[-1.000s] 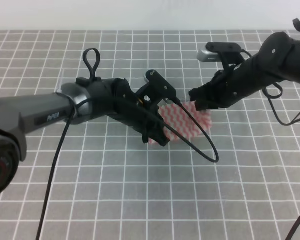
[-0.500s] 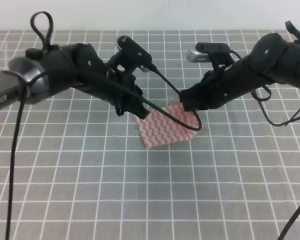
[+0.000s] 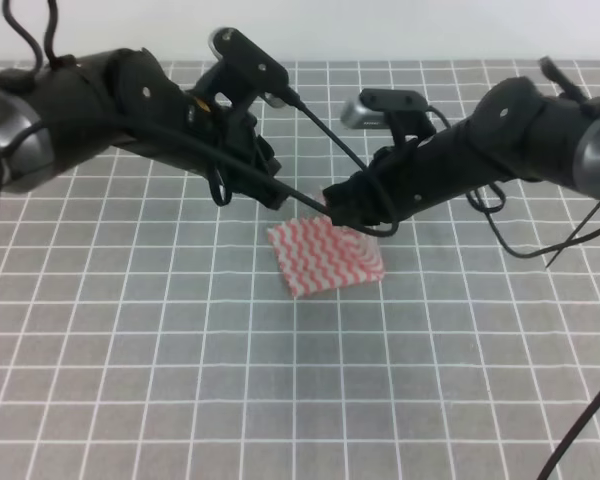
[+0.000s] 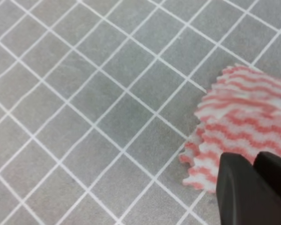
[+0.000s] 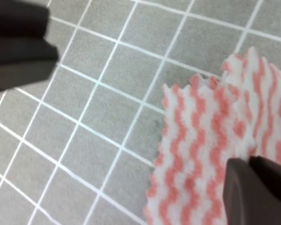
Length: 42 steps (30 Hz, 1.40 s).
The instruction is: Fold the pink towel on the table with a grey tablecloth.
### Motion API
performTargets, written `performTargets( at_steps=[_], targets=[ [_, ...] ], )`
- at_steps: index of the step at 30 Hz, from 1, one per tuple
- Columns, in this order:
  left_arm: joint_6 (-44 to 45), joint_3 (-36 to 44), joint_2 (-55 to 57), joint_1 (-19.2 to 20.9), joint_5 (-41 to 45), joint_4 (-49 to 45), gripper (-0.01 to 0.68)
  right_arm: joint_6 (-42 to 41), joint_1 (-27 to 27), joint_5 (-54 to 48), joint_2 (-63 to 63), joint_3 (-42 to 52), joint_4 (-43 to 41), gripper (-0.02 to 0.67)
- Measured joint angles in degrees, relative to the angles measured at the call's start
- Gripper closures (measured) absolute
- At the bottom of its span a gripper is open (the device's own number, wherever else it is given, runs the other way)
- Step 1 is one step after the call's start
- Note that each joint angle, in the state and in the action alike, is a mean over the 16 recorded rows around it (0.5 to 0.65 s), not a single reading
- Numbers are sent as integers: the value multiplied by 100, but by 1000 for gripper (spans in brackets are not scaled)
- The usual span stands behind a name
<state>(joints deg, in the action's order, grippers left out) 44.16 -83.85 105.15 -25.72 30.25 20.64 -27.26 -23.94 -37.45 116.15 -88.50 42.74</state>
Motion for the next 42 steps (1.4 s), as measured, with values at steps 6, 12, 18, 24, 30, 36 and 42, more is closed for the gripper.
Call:
performTargets(
  at_steps=[6, 12, 18, 24, 30, 36, 42],
  targets=[
    [-35, 0, -104, 25, 66, -6, 616, -97, -147, 171, 117, 1, 197, 662],
    [-49, 0, -145, 35, 109, -8, 616, -209, -283, 241, 265, 1, 372, 662],
    [-50, 1, -149, 35, 121, -7, 616, -313, -374, 200, 406, 1, 549, 662],
    [-48, 0, -146, 35, 126, -10, 616, -379, -424, 137, 495, 0, 670, 663],
    [-48, 0, -143, 35, 122, -11, 616, -488, -466, 94, 531, 0, 753, 662],
    [-48, 0, -143, 35, 106, -9, 616, -562, -503, 45, 534, 0, 779, 642],
    [-48, 0, -135, 34, 83, -12, 616, -619, -521, -45, 528, 0, 899, 574]
  ],
)
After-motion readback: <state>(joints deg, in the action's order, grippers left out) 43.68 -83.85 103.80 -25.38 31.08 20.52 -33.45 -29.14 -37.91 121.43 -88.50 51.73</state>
